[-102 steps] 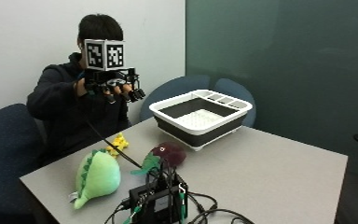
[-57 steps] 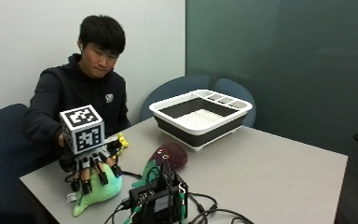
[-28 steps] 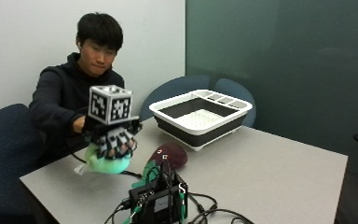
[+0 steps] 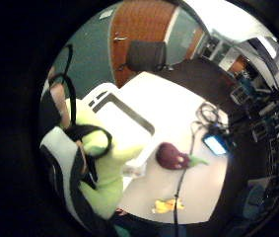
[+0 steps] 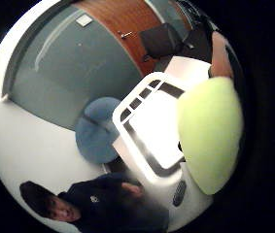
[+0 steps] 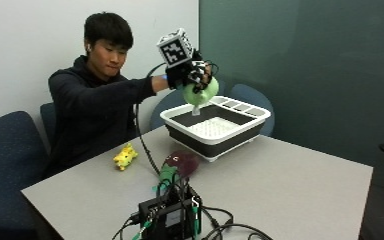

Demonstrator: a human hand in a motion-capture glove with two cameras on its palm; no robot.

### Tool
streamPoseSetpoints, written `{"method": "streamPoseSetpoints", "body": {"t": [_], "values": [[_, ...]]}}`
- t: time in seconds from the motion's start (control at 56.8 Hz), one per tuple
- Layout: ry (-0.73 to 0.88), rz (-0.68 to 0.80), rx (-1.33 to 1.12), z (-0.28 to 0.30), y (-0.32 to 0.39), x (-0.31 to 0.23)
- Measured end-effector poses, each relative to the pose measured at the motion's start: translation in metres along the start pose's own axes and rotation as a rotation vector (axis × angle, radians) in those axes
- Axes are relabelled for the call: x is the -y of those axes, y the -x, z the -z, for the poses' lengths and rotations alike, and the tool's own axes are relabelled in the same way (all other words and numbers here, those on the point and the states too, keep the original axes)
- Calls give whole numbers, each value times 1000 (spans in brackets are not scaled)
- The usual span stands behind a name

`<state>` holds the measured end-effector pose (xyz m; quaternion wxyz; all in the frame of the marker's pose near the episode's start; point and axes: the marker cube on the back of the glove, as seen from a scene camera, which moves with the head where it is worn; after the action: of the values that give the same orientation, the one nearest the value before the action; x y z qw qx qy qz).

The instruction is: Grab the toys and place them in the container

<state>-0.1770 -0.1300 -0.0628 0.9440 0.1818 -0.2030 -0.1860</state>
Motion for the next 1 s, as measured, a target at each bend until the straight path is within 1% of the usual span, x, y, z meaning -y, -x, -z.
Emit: {"method": "streamPoseSetpoints", "body": {"t": [0.018, 0.053, 0.141, 0.211, 0.247, 0.335, 0.44, 0.528, 0.616, 0.705, 0.81, 0.863, 0.933, 1.004], "values": [[2, -68, 40, -7, 8, 3], [15, -121, 73, -18, 10, 11], [118, -120, 13, -56, 31, 12], [252, -109, 61, -65, 26, 11], [281, -88, 101, -66, 32, 3], [233, -83, 152, -40, 17, -11], [216, -118, 83, -1, -23, -30], [278, -146, 36, 16, -64, -48], [379, -183, -12, 13, -99, -72], [479, -229, -75, -15, -127, -94], [590, -193, -72, -72, -129, -130], [625, -186, -78, -96, -143, -139], [640, -187, -87, -121, -165, -140], [591, -189, -111, -143, -184, -135]]}}
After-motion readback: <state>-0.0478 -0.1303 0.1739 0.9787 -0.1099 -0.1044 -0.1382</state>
